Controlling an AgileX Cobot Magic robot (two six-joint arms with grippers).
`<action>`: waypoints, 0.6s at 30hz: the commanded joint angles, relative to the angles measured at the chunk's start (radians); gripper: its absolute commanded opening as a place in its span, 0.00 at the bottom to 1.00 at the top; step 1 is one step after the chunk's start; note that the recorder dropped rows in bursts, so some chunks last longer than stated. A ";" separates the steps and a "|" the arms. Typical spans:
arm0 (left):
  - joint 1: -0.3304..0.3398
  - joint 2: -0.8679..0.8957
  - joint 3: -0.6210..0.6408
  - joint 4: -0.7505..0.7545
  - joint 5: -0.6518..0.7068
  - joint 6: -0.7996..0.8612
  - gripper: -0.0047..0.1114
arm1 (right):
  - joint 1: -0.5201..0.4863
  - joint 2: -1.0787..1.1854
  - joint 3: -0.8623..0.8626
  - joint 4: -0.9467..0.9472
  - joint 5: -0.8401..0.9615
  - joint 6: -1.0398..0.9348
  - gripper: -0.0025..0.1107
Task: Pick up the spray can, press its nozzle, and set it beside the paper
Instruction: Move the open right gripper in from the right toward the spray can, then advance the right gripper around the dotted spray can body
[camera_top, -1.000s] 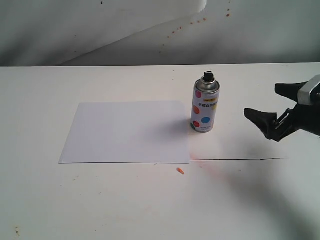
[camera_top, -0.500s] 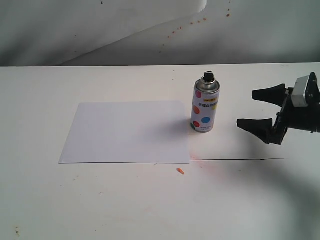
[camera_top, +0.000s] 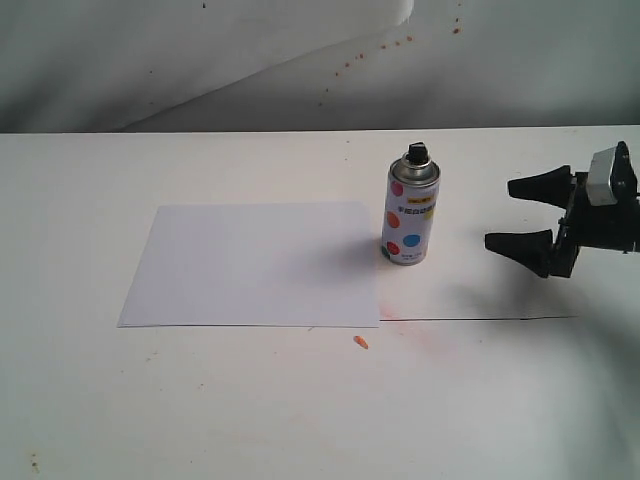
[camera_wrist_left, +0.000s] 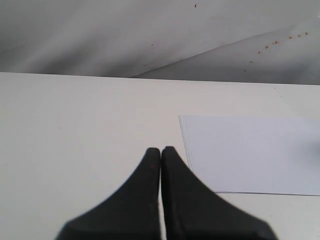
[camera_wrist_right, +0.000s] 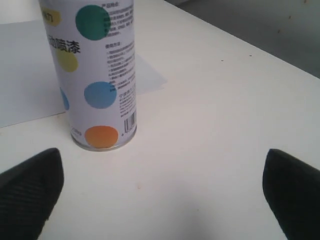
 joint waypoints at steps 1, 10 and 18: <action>-0.005 -0.004 0.004 0.000 -0.007 -0.001 0.06 | 0.012 0.000 -0.007 -0.001 -0.016 0.002 0.95; -0.005 -0.004 0.004 0.000 -0.007 -0.001 0.06 | 0.067 0.004 -0.007 0.113 -0.016 -0.026 0.95; -0.005 -0.004 0.004 0.000 -0.007 -0.001 0.06 | 0.159 0.004 -0.007 0.100 -0.016 -0.034 0.95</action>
